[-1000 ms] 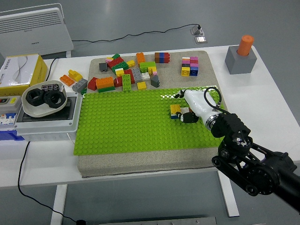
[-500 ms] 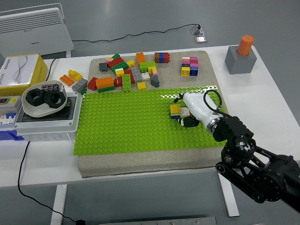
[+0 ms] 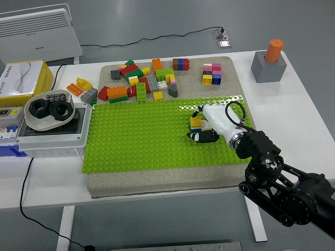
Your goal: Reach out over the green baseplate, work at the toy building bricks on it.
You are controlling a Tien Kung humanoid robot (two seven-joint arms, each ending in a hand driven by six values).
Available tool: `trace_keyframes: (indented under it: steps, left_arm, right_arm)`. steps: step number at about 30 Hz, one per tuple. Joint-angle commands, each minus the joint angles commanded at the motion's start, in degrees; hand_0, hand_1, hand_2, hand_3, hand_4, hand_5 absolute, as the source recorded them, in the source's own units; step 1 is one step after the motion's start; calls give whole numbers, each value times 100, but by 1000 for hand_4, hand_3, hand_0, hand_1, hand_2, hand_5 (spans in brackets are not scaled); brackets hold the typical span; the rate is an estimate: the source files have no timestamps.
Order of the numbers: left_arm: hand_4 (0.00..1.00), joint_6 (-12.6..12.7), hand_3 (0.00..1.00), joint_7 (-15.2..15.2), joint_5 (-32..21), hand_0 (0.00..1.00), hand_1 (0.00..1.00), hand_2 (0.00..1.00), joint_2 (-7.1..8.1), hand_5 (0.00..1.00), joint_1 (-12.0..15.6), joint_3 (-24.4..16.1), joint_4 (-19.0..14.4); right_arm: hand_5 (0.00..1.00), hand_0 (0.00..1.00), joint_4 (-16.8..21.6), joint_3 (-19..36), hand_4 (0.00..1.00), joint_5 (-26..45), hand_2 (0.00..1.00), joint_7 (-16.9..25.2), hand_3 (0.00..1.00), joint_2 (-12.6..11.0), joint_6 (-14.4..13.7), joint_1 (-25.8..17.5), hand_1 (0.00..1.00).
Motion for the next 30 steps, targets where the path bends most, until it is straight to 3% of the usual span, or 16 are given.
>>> trace_keyframes:
  steps: [30]
  left_arm:
    - [359,17,556,-11,22,691,506,404,-5,288,-12,-28,0]
  right_arm:
    - [481,788,-294,-54,836,38,804,9,627,35,-25,-18,738]
